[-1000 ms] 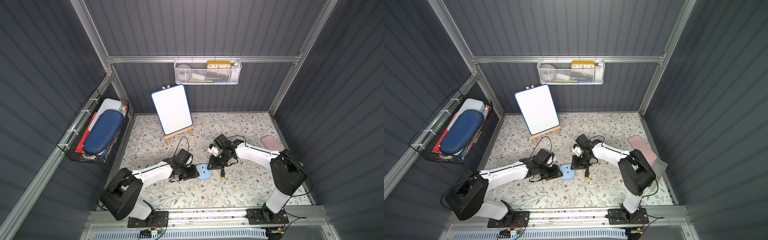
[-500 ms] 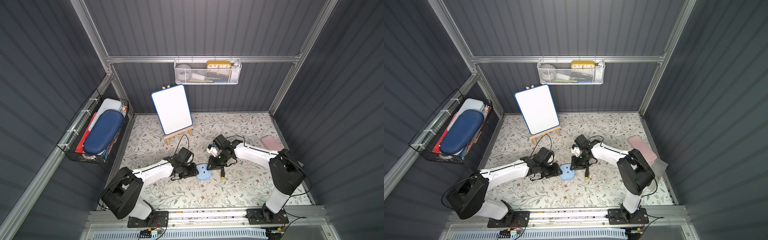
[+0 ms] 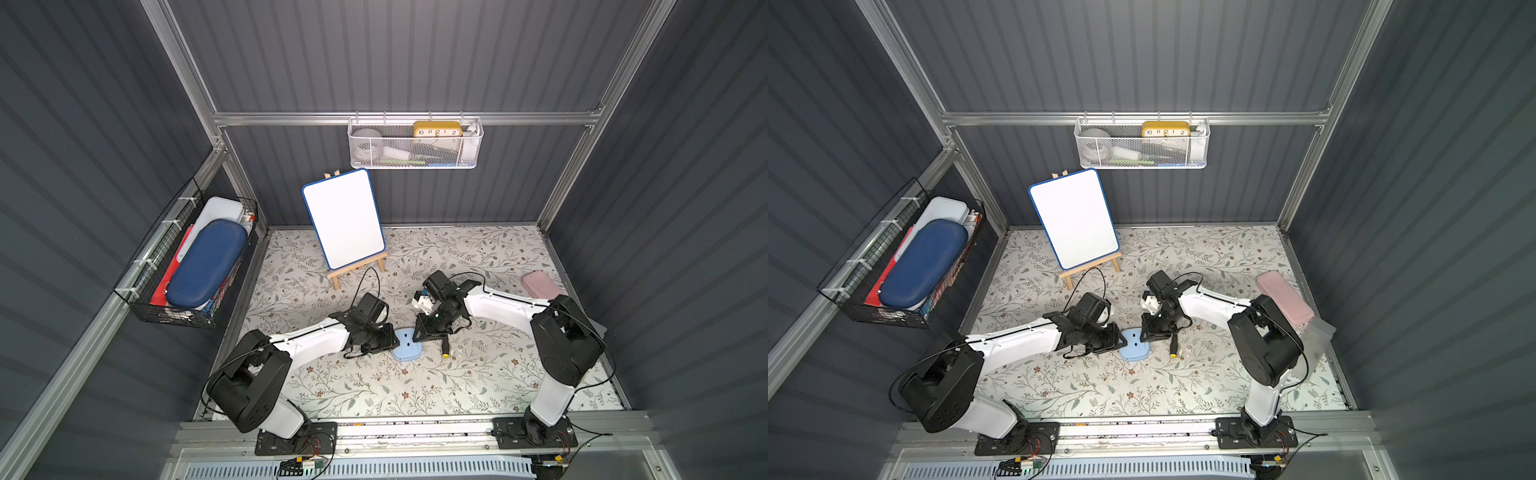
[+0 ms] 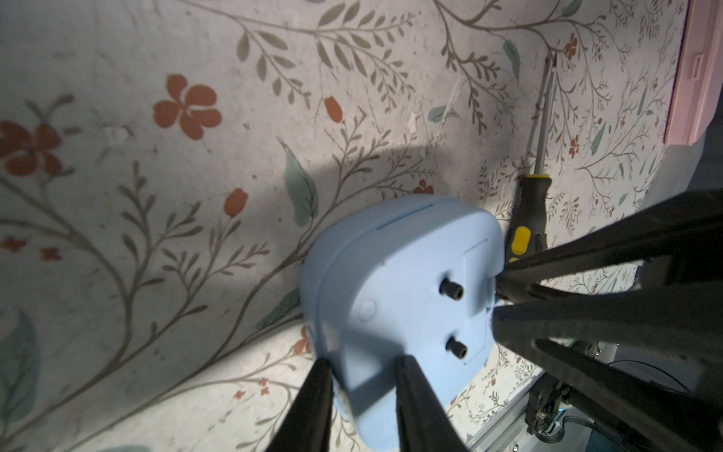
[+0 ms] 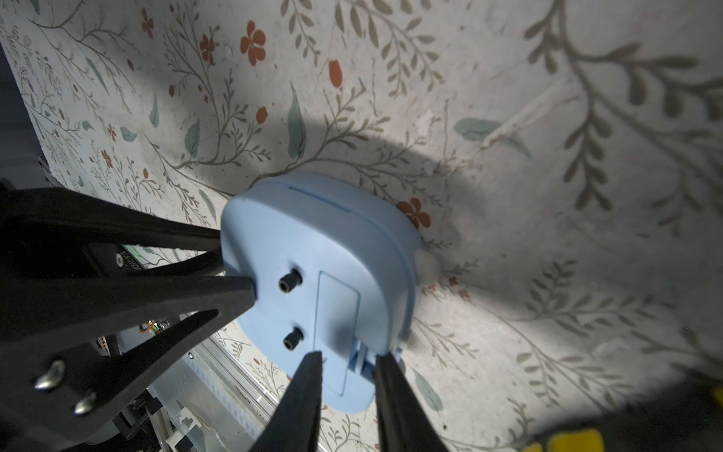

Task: Remove the battery from the alarm
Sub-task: Adjust the alarm at the center of the board.

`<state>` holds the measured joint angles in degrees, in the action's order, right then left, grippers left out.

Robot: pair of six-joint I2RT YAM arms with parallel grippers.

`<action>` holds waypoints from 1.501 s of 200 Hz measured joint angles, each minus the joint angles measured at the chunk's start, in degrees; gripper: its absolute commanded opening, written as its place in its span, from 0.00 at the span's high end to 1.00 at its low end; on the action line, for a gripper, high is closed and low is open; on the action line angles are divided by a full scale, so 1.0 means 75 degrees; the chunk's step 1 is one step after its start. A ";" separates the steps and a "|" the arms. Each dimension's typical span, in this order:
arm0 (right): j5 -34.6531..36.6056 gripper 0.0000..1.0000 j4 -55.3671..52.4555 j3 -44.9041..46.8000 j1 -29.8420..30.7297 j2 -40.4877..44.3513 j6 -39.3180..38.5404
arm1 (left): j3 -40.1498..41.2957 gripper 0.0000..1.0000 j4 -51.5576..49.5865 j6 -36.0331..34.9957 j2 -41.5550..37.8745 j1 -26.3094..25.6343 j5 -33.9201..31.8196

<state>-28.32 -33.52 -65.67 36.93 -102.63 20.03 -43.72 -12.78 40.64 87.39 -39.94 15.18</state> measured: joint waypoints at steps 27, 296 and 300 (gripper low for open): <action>0.0047 0.74 -0.0108 -0.0009 0.0009 0.0003 0.0003 | 0.0067 0.76 0.0204 0.0000 0.0006 0.0055 0.0044; 0.1443 0.83 -0.1454 -0.0562 0.0662 -0.0160 0.1017 | 0.1218 1.00 0.2116 0.1137 -0.0673 -0.0536 -0.0790; 0.1451 0.83 -0.1472 -0.0586 0.0662 -0.0175 0.0988 | 0.1241 1.00 0.2119 0.1157 -0.0697 -0.0542 -0.0784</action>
<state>-17.43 -44.56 -70.06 41.89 -103.94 27.44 -34.41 3.11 49.32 82.17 -44.01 9.30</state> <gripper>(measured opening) 0.172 0.051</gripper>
